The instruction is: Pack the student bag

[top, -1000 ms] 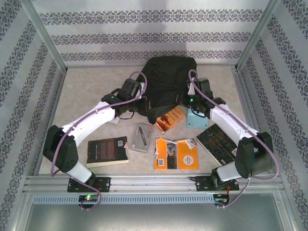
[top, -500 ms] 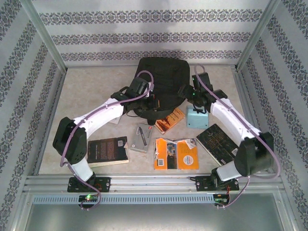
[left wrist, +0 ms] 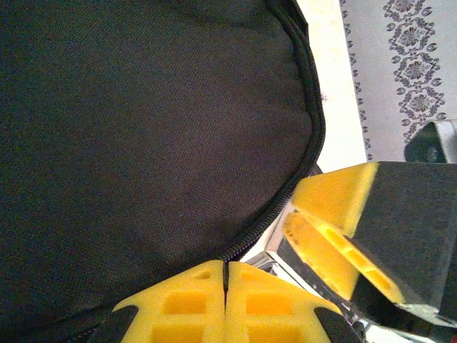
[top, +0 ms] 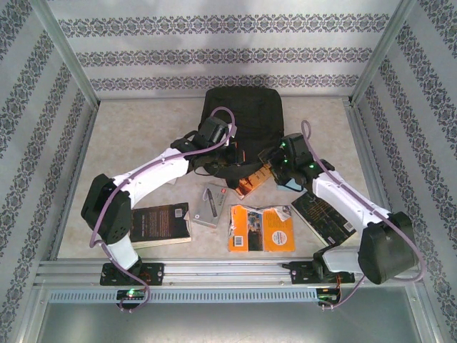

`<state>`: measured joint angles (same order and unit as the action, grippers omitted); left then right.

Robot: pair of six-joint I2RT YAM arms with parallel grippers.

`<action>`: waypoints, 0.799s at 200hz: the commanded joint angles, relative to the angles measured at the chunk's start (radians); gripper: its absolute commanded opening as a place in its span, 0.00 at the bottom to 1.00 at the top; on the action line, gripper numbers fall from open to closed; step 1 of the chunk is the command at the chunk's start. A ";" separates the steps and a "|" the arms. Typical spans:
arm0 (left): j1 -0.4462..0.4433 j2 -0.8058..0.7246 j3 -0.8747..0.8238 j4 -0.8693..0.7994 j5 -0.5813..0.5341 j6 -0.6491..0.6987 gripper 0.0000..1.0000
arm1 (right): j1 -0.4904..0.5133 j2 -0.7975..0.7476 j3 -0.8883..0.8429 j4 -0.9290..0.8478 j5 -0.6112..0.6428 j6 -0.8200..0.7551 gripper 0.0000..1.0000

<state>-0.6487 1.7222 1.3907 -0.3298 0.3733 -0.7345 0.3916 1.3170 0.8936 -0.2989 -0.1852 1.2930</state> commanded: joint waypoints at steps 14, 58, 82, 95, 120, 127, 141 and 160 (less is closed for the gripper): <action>-0.012 -0.066 -0.003 0.049 -0.010 -0.011 0.00 | 0.030 0.052 -0.011 0.217 -0.069 0.065 0.64; -0.012 -0.071 -0.027 0.061 -0.019 -0.010 0.00 | 0.041 0.114 -0.017 0.268 -0.065 0.059 0.51; -0.010 -0.077 -0.028 0.041 -0.041 0.014 0.00 | 0.038 0.110 -0.043 0.263 -0.033 0.043 0.33; -0.005 -0.082 -0.031 0.021 -0.065 0.036 0.00 | 0.038 0.104 -0.046 0.245 -0.016 0.024 0.24; 0.017 -0.088 -0.046 -0.007 -0.107 0.064 0.00 | 0.037 0.090 -0.030 0.186 0.011 -0.027 0.09; 0.025 -0.090 -0.051 -0.014 -0.112 0.070 0.00 | 0.037 0.085 -0.031 0.177 0.019 -0.039 0.05; 0.038 -0.097 -0.062 -0.021 -0.124 0.077 0.00 | 0.033 0.073 -0.035 0.165 0.029 -0.059 0.02; 0.055 -0.112 -0.086 -0.024 -0.132 0.082 0.00 | 0.021 0.061 -0.041 0.150 0.035 -0.081 0.00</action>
<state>-0.6277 1.6714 1.3285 -0.3328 0.2855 -0.6891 0.4232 1.4117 0.8589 -0.0929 -0.2169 1.2701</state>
